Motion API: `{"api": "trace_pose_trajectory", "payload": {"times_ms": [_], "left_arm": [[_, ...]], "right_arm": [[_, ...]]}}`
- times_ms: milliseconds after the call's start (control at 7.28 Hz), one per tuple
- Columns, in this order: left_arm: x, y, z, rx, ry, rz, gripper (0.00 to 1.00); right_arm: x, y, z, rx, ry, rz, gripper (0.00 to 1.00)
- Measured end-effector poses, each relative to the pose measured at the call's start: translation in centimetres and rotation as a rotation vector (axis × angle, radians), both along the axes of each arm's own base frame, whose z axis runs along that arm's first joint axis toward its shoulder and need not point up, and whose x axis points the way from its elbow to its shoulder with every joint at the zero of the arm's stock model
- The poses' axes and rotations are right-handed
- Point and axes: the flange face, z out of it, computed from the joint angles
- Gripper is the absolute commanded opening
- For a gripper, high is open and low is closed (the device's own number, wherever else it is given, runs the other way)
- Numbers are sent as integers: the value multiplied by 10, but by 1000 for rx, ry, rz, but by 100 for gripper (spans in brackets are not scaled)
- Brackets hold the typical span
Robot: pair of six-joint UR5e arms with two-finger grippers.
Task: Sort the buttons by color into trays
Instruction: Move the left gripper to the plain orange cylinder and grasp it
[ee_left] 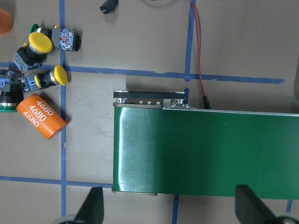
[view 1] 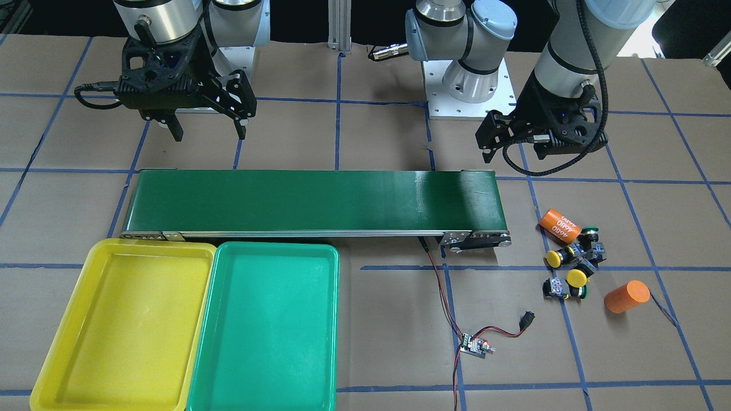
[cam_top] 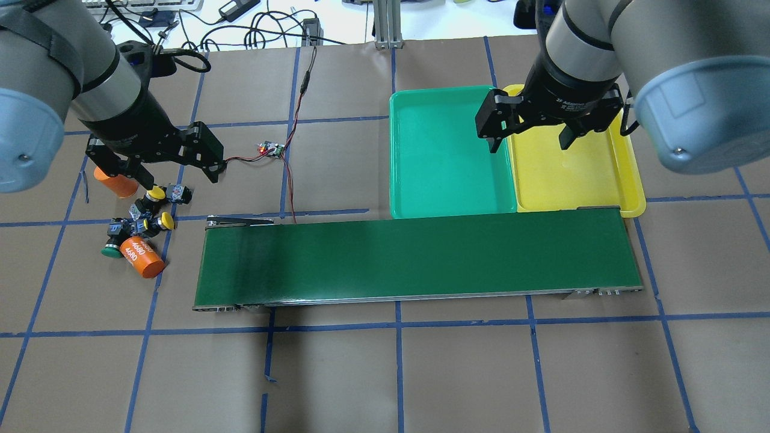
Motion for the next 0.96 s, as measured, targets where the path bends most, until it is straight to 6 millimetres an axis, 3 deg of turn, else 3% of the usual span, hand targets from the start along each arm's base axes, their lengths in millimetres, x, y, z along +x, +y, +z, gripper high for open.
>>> {"api": "trace_pose_trajectory", "payload": {"times_ms": [275, 550, 962], "left_arm": [[51, -27, -16, -28, -5, -2, 100], [125, -53, -39, -46, -9, -47, 100], [219, -101, -98, -104, -31, -129, 100]], "right_arm": [[0, 0, 0, -1, 0, 0, 100], [0, 1, 1, -2, 0, 1, 100], [1, 1, 1, -4, -1, 2, 100]]}}
